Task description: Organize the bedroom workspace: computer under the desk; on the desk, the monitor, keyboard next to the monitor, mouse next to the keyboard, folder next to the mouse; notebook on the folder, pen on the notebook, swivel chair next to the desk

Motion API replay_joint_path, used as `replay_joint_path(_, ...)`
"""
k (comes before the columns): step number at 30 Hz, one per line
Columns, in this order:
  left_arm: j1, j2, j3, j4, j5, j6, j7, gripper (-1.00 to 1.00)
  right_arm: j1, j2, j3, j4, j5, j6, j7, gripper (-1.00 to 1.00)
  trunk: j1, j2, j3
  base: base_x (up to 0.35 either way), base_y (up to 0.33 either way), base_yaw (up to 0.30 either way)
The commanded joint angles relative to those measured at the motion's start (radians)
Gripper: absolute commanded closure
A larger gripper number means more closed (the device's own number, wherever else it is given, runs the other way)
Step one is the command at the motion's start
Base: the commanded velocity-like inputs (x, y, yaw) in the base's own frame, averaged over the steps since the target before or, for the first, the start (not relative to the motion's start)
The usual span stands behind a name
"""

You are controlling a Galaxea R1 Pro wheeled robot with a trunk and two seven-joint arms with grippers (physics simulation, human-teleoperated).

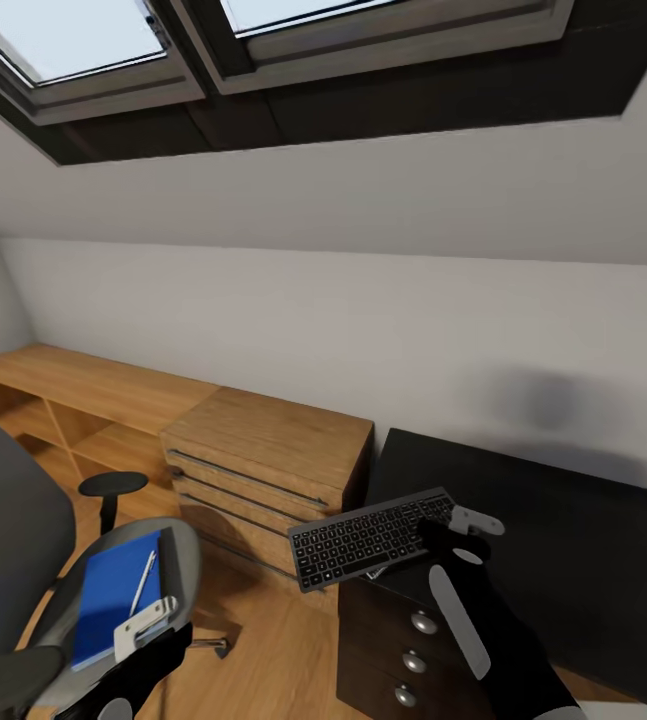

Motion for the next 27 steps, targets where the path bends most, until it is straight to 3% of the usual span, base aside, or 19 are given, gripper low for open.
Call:
replay_joint_path(1, 0.0, 0.001, -0.002, -0.002, 0.009, 0.0, 0.008, -1.0, -0.001, 0.0, 0.002, -0.001, -0.006, 0.004, -0.011, -1.0, 0.0, -0.001, -0.001, 0.0, 0.0, 0.126)
replay_joint_path(9, 0.0, 0.0, -0.004, -0.003, 0.008, -0.003, 0.008, -1.0, -0.001, 0.005, 0.003, -0.002, -0.006, 0.002, -0.023, -1.0, 0.0, -0.001, -0.001, 0.0, 0.0, 0.215)
replay_joint_path(16, 0.0, -0.001, -0.058, -0.003, 0.005, -0.007, 0.012, -1.0, -0.001, 0.007, 0.003, -0.002, -0.005, 0.002, -0.025, -1.0, 0.0, -0.001, -0.001, 0.0, 0.0, 0.256)
replay_joint_path(27, 0.0, -0.001, -0.082, -0.004, 0.004, -0.009, 0.011, -1.0, -0.001, 0.007, 0.002, -0.002, -0.005, 0.003, -0.025, -1.0, 0.0, -0.001, -0.001, 0.0, 0.0, 0.05)
